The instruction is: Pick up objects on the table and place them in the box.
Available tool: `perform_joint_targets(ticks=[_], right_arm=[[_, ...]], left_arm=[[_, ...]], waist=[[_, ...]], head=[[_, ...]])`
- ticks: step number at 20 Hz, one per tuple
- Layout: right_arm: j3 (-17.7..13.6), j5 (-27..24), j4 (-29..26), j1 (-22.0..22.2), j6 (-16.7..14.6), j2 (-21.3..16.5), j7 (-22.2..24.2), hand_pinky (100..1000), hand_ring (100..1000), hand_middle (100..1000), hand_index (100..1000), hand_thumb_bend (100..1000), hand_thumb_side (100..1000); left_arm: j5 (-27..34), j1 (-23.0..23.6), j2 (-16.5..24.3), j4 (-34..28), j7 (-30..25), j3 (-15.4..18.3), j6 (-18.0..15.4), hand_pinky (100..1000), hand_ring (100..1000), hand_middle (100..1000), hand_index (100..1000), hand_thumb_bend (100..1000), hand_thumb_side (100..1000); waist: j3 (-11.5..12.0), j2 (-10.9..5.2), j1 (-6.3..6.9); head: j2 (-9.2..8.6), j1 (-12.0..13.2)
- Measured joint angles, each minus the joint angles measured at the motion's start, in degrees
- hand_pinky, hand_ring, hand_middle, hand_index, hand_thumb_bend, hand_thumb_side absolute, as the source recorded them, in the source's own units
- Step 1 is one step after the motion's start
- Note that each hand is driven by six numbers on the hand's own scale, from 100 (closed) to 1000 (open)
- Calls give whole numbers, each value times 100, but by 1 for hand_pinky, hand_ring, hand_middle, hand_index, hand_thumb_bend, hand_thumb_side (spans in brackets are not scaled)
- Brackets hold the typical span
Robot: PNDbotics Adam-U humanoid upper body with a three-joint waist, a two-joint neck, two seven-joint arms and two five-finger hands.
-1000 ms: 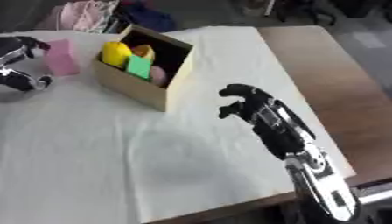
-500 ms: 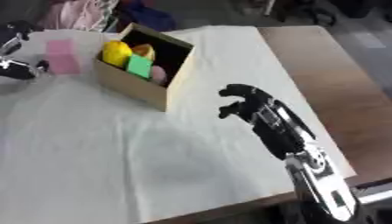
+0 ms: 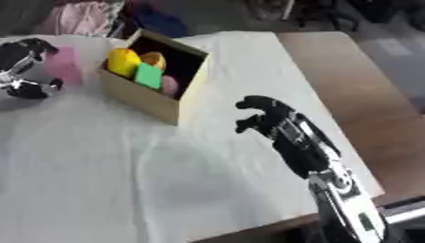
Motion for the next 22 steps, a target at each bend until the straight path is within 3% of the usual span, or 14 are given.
perform_joint_targets(ticks=[1,2,3,10,11,12,22], right_arm=[[0,0,0,0,0,1,0,842,631,790,847,100,704],[0,0,0,0,-1,1,1,842,631,790,847,100,703],[0,0,0,0,-1,1,3,842,631,790,847,100,703],[1,0,0,-1,-3,2,6,842,631,790,847,100,701],[1,0,0,0,-4,2,6,842,631,790,847,100,703],[0,0,0,0,-4,2,6,842,631,790,847,100,701],[-37,6,0,2,-17,-5,-9,842,631,789,847,100,699]], left_arm=[[-32,7,-30,-7,149,-1,11,658,489,506,629,243,197],[-60,19,-63,-17,319,-1,26,608,418,428,536,218,169],[-84,33,-105,-27,511,-3,49,590,395,402,507,213,153],[45,77,-295,-77,1655,-119,101,556,343,344,445,158,100],[102,77,-295,-104,1722,-142,89,554,340,341,442,116,119],[162,77,-294,-132,1767,-154,79,553,338,338,439,142,100],[1050,145,-150,-850,1691,-342,4,548,332,331,430,100,100]], waist=[[2,0,-2],[4,0,-6],[11,0,-9],[49,0,-12],[63,0,-12],[77,0,-12],[211,-2,-12]], head=[[0,6],[0,16],[0,22],[0,30],[0,23],[0,15],[0,-138]])
